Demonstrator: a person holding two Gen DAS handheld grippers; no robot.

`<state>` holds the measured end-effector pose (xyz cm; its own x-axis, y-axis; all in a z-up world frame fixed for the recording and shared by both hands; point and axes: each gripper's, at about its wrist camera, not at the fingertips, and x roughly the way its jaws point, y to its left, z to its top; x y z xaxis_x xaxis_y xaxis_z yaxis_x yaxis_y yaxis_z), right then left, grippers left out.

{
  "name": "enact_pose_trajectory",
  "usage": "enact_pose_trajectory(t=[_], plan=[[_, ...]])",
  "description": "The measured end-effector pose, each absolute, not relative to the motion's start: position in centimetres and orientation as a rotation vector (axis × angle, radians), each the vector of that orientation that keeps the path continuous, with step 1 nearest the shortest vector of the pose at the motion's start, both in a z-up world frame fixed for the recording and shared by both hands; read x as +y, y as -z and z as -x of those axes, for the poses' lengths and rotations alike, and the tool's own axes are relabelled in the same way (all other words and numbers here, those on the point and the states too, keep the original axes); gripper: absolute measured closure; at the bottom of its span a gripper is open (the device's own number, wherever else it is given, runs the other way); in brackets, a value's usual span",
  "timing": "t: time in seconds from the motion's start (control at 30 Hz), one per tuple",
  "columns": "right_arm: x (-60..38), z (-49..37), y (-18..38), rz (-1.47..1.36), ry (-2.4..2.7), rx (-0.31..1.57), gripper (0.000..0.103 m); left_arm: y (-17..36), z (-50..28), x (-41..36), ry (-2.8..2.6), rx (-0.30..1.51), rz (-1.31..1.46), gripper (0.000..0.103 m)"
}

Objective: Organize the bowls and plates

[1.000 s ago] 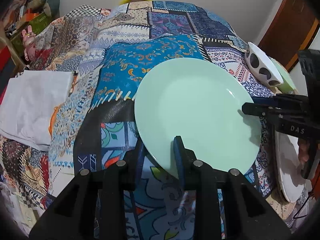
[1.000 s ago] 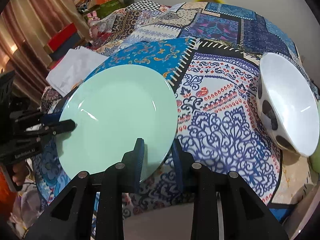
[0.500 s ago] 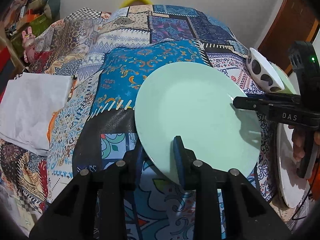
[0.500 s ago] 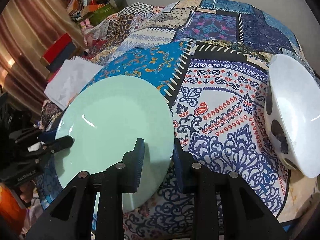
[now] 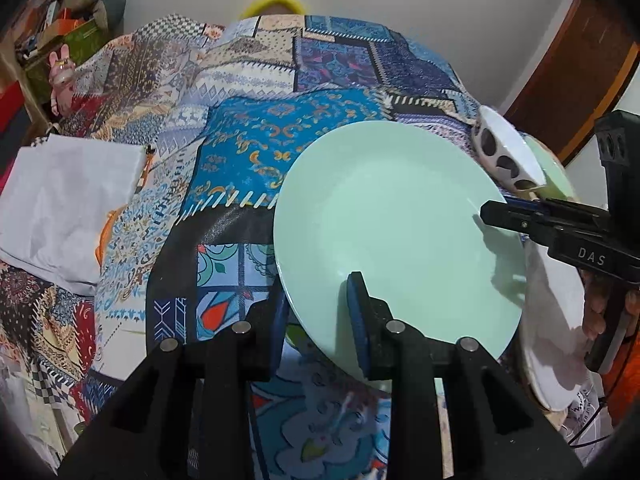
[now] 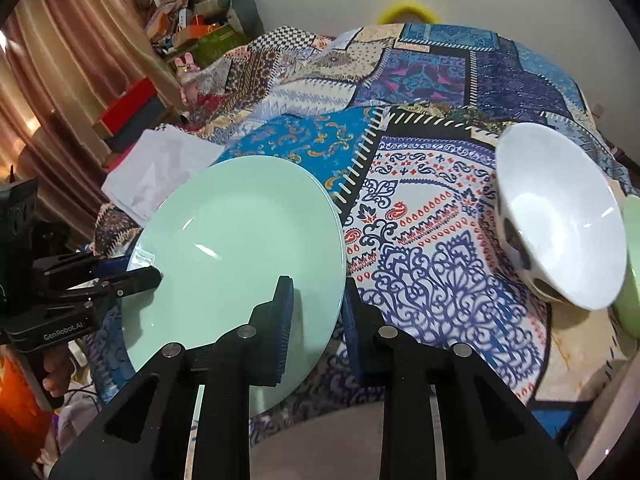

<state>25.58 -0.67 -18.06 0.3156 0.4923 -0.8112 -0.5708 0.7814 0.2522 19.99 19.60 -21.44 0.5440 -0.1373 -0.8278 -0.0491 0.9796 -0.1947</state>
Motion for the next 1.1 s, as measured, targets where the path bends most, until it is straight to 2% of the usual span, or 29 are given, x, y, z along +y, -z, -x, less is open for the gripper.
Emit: enact_pose_trajectory(t=[0.53, 1.1], plan=[[-4.7, -22.3, 14.1, 0.039, -0.666, 0.963, 0.081, 16.0, -16.6, 15.1, 0.094, 0.926, 0.139, 0.075], [-11.1, -18.4, 12.1, -0.020, -0.603, 0.915, 0.081, 14.0, -14.7, 8.9, 0.169, 0.917, 0.096, 0.075]])
